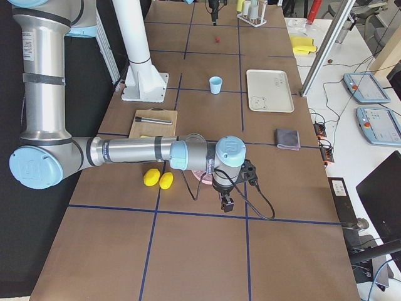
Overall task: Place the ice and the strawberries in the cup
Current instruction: 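Move the left gripper down toward the red strawberry, then close the left gripper on the red strawberry and lift it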
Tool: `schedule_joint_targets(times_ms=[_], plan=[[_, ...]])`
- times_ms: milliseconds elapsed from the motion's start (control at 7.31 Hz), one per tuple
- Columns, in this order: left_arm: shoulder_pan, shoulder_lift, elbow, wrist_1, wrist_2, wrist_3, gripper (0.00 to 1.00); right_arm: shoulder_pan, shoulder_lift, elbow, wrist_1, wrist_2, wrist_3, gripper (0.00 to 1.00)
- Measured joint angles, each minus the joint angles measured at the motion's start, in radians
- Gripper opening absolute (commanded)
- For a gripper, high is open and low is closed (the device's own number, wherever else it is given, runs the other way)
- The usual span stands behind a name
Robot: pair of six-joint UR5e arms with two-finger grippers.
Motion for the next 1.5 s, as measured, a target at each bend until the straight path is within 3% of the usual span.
schedule_joint_targets(times_ms=[547,1505], plan=[[0.05,-0.127,0.188,-0.057,0.023,-0.045,1.0,0.0,0.0,0.0,0.0,0.0,0.001,1.0],[0.054,-0.121,0.209,-0.059,0.011,-0.079,0.98,0.0,0.0,-0.001,0.001,-0.001,0.0,1.0]])
